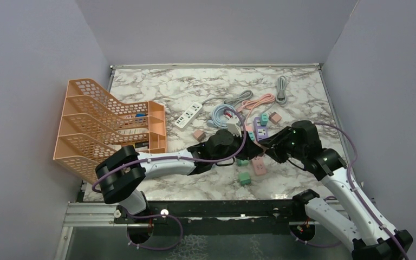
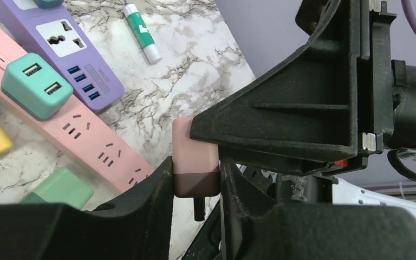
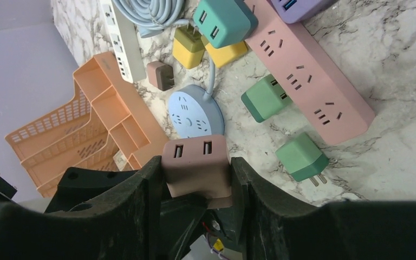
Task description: Insert the plug
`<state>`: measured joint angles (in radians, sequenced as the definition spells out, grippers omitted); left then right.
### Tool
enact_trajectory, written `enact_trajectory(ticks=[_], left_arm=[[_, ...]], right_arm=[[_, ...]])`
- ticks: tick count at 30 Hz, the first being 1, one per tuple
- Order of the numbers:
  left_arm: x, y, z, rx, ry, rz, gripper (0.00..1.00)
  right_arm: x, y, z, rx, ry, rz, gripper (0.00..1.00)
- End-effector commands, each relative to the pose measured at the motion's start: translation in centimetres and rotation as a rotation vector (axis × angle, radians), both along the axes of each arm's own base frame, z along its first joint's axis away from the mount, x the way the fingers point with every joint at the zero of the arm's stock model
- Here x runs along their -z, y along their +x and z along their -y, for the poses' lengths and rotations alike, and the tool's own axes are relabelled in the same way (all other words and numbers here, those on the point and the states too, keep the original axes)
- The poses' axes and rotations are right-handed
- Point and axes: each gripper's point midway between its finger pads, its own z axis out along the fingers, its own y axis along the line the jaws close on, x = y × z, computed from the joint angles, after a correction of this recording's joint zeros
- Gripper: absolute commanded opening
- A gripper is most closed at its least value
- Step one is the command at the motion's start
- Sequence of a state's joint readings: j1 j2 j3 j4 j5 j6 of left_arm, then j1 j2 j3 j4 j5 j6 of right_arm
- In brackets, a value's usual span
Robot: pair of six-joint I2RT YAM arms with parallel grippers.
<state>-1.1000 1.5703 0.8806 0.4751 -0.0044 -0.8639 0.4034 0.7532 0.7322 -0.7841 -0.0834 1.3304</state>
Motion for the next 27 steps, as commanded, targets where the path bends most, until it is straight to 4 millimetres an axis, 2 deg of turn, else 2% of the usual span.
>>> enact_trajectory(ticks=[1, 4, 6, 9, 13, 19, 22, 27], left_arm=[[-1.3, 1.1, -0.1, -0.063, -0.029, 0.042, 0.18], [-1.8, 1.0, -0.5, -0.051, -0.021, 0.082, 0.08], [-2.3, 0.6, -0.5, -0.005, -0.017, 0.117, 0.05], [-3.1, -0.1, -0.6, 0.089, -0.035, 0.133, 0.03], [-5.3, -1.4, -1.3, 0.254, -0.084, 0.174, 0.02], [-8.5, -2.9, -3.7, 0.441, -0.149, 0.240, 0.02], [-9.9, -3.6, -4.5, 0.505, -0.155, 0.285, 0.02], [-11.7, -4.8, -5.3, 0.566, -0.166, 0.353, 0.01]], right_arm=[[-2.4, 1.1, -0.5, -0.051, 0.001, 0.100, 0.46], [-3.2, 1.4, -0.2, -0.094, -0.056, 0.178, 0.67], [-4.6, 1.8, -0.3, -0.148, -0.093, 0.279, 0.74], [-7.4, 1.8, -0.5, -0.266, -0.168, 0.450, 0.79], [-9.9, 0.5, -0.7, -0.444, -0.274, 0.616, 0.81], [-13.3, -3.4, -1.0, -0.711, -0.377, 0.855, 0.80], [-14.3, -5.7, -2.2, -0.885, -0.352, 0.928, 0.80], [-15.0, -6.4, -2.8, -0.971, -0.343, 0.966, 0.80]])
